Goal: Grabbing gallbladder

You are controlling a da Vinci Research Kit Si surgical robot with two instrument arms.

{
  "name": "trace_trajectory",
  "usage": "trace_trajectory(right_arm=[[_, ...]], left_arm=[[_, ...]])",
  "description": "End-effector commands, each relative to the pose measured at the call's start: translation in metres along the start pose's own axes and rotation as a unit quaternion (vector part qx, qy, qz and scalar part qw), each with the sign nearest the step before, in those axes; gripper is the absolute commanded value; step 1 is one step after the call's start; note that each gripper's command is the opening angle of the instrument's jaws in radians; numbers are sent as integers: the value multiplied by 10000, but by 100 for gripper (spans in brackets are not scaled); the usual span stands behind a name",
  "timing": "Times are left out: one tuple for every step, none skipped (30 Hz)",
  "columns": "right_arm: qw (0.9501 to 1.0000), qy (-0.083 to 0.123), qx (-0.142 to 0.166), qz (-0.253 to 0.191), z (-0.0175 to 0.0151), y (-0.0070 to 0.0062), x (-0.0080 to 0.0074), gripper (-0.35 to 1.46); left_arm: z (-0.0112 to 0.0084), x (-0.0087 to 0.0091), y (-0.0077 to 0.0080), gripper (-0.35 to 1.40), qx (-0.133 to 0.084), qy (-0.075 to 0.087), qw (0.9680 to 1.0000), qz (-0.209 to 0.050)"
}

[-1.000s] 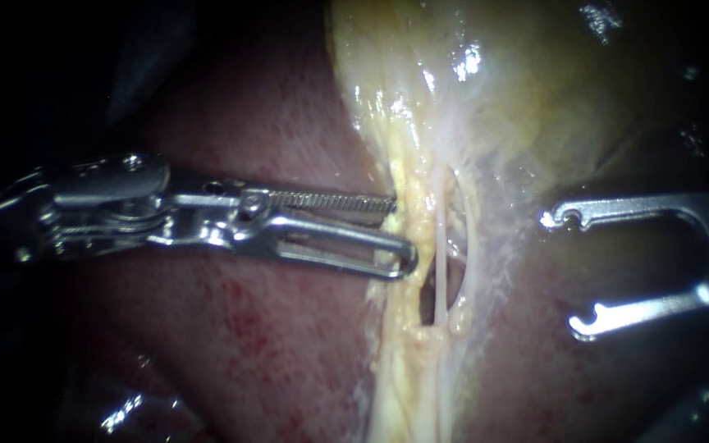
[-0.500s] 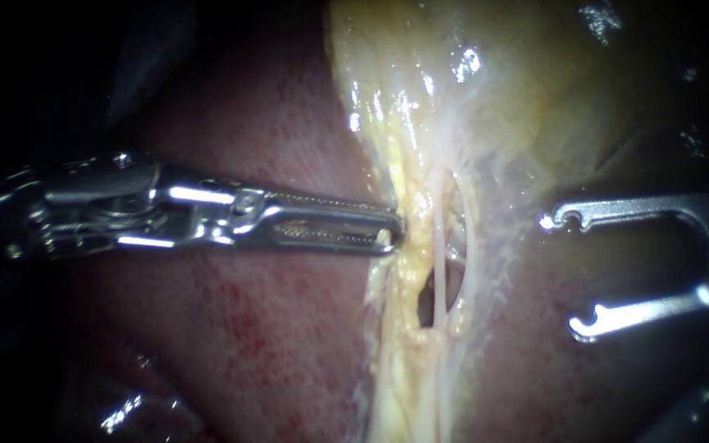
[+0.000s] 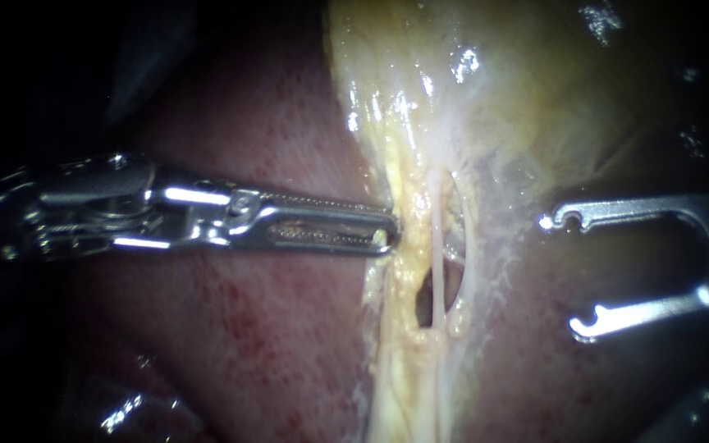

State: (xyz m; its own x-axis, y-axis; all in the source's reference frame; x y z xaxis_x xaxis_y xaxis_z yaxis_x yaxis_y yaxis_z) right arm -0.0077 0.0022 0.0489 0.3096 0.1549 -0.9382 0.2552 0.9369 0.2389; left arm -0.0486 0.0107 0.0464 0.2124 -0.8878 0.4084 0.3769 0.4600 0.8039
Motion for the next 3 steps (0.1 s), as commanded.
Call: trace_trajectory(right_arm=[[10000, 0, 2, 0, 0, 0, 0, 51], [10000, 0, 2, 0, 0, 0, 0, 51], [10000, 0, 2, 0, 0, 0, 0, 51]], left_arm=[[0, 0, 0, -35, -2, -1, 10000, -29], [0, 0, 0, -35, -3, -2, 10000, -29], [0, 0, 0, -35, -2, -1, 10000, -29]])
